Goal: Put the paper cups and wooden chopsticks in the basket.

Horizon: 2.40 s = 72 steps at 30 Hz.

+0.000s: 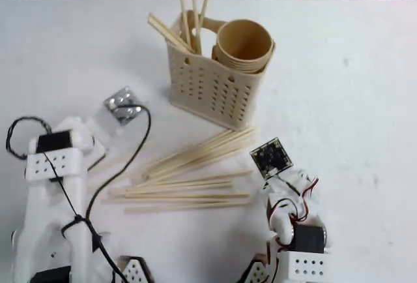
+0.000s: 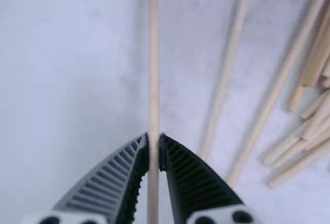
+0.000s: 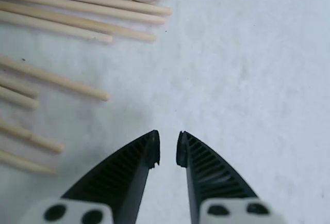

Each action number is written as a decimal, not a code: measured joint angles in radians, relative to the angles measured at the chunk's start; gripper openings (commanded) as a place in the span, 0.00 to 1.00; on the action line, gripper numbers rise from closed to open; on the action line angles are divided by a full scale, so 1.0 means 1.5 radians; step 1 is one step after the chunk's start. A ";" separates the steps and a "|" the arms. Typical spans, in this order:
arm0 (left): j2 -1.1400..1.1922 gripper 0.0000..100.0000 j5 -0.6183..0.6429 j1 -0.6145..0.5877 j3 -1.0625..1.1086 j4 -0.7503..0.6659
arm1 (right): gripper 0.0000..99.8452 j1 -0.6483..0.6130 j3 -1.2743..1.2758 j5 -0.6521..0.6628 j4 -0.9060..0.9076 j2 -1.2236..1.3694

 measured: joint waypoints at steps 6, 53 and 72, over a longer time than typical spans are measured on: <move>0.000 0.02 -0.008 -0.007 0.072 -0.086 | 0.07 0.000 0.000 0.000 0.000 0.000; 0.688 0.15 0.365 0.120 -0.618 0.040 | 0.07 0.000 0.000 0.000 0.000 0.000; 0.784 0.03 0.367 0.106 -0.741 0.213 | 0.07 0.000 0.000 0.000 0.000 0.000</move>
